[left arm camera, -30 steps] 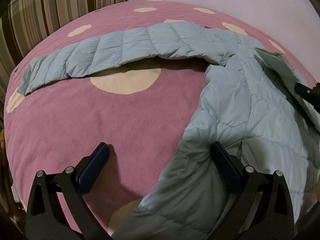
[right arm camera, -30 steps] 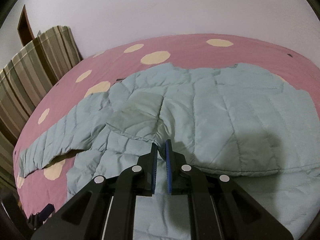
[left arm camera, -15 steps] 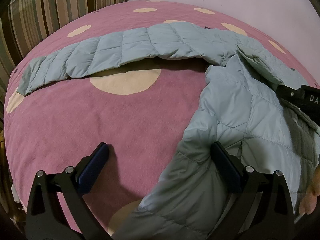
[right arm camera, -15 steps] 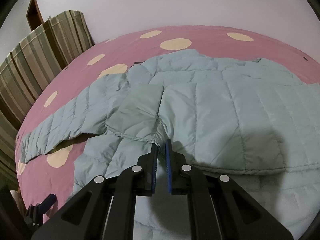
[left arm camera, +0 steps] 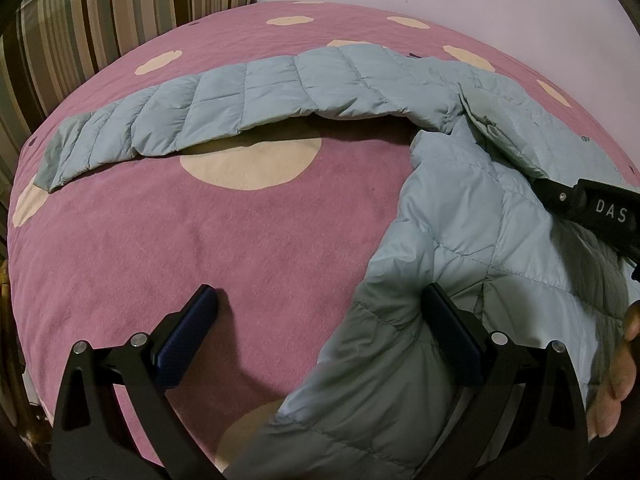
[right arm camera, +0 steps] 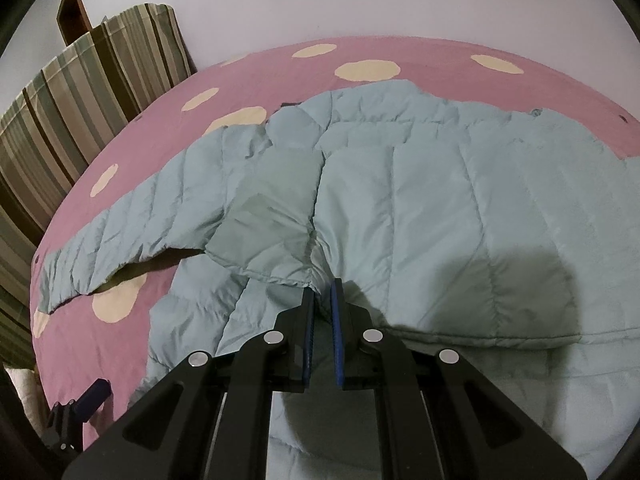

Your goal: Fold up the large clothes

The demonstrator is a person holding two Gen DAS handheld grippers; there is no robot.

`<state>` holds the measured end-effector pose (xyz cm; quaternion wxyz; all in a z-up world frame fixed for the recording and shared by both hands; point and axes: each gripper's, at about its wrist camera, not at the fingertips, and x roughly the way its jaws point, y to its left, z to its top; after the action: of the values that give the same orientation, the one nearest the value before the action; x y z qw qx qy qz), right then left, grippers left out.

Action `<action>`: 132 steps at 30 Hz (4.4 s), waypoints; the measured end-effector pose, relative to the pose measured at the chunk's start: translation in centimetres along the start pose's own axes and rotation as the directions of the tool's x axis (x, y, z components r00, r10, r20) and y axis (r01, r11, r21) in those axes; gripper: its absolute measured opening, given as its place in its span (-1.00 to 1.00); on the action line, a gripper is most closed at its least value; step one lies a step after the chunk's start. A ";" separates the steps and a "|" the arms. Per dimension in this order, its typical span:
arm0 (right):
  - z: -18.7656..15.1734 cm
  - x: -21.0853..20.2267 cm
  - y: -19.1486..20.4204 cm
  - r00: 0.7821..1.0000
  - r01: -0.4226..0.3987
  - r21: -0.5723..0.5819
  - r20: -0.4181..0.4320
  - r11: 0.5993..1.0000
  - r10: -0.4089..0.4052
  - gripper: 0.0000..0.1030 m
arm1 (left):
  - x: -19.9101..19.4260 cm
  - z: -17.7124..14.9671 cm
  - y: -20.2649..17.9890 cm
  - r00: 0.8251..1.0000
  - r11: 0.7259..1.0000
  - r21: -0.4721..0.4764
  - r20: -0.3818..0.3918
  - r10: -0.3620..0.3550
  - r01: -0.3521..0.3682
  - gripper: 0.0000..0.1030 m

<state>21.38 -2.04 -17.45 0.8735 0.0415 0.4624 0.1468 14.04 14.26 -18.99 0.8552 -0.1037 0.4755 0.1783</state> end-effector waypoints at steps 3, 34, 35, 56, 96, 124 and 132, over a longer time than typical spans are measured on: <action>-0.1 0.0 -0.1 1.000 -0.007 0.009 -0.001 1.000 0.007 -0.83 | 0.0 0.0 0.0 1.000 1.000 0.000 0.000 0.000 0.000 0.96; 0.3 -11.5 -22.6 0.948 0.214 0.383 0.139 0.898 -0.285 0.03 | 0.2 0.0 0.0 1.000 1.000 -0.001 0.003 -0.001 0.001 0.96; 0.0 -11.4 -24.1 0.948 0.222 0.412 0.121 0.884 -0.295 0.03 | 0.2 0.1 0.0 1.000 1.000 0.000 0.003 -0.001 0.001 0.96; -2.8 -10.7 -33.9 0.981 0.070 0.585 0.108 0.808 -0.163 0.16 | 0.6 0.6 0.3 1.000 1.000 0.009 0.007 0.009 -0.009 0.96; -3.6 -6.5 -26.3 0.933 0.322 0.320 0.050 0.891 -0.356 -0.05 | 0.6 -0.4 0.4 1.000 1.000 0.008 0.020 0.003 -0.003 0.96; -3.4 -6.3 -25.0 0.925 0.350 0.253 0.056 0.902 -0.375 0.30 | 3.3 5.9 26.2 0.959 0.847 -0.474 0.253 -0.130 0.240 0.95; -3.4 -6.3 -25.1 0.926 0.349 0.253 0.056 0.903 -0.374 0.31 | 4.2 7.2 27.7 0.947 0.791 -0.550 0.299 -0.113 0.268 0.29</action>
<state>20.74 -28.08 -19.55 0.8969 0.0669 0.4305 -0.0766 10.54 42.94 -18.98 0.8485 -0.3852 0.2726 0.2394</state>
